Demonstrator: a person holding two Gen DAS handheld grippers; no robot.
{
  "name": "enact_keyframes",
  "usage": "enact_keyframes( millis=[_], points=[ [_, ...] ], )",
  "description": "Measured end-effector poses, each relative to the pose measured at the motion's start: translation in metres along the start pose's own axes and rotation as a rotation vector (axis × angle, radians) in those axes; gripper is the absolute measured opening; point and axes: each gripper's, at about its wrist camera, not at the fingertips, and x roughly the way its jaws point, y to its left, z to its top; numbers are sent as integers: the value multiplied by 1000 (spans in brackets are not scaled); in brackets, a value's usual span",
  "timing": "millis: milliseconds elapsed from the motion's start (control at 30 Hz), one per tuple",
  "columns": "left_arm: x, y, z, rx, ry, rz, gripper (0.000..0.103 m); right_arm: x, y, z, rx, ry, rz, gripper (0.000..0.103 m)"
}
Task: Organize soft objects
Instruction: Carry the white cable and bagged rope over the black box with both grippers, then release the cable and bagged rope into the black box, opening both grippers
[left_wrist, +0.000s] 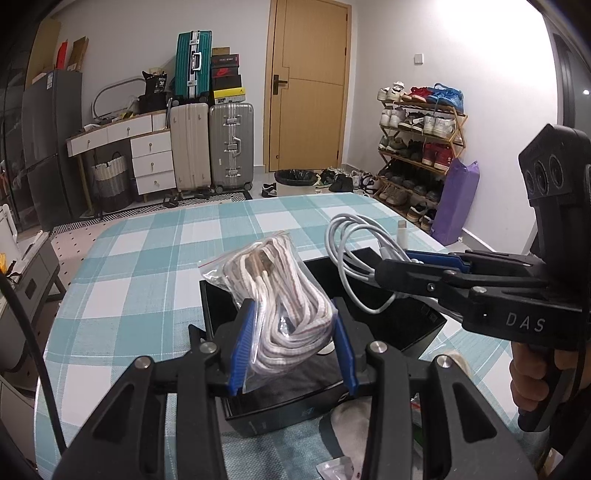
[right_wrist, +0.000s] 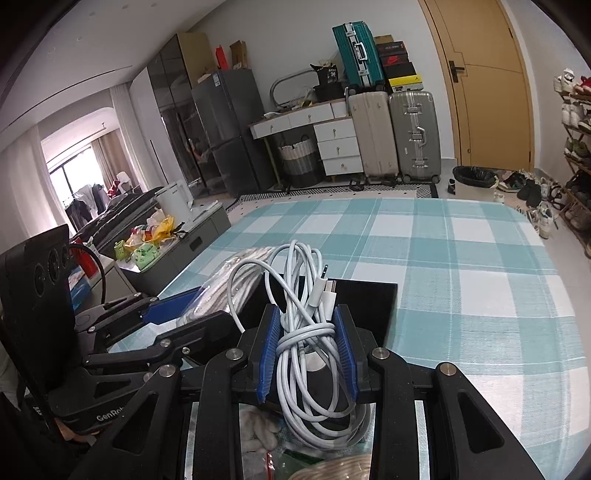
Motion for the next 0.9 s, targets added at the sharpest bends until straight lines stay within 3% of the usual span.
enact_keyframes(
  millis=[433,533,767,833,900],
  points=[
    [16,-6,-12,44,68,9,39,30,1,-6,-33,47,-28,30],
    [18,-7,-14,52,76,5,39,34,-1,-7,-36,55,-35,19],
    [17,-6,-13,46,87,8,46,30,-5,-9,-50,44,-44,18],
    [17,-3,-12,27,99,10,58,23,-4,-9,-57,28,-57,21],
    [14,-1,-11,16,107,-7,60,13,-5,-10,-48,9,-64,38]
  ],
)
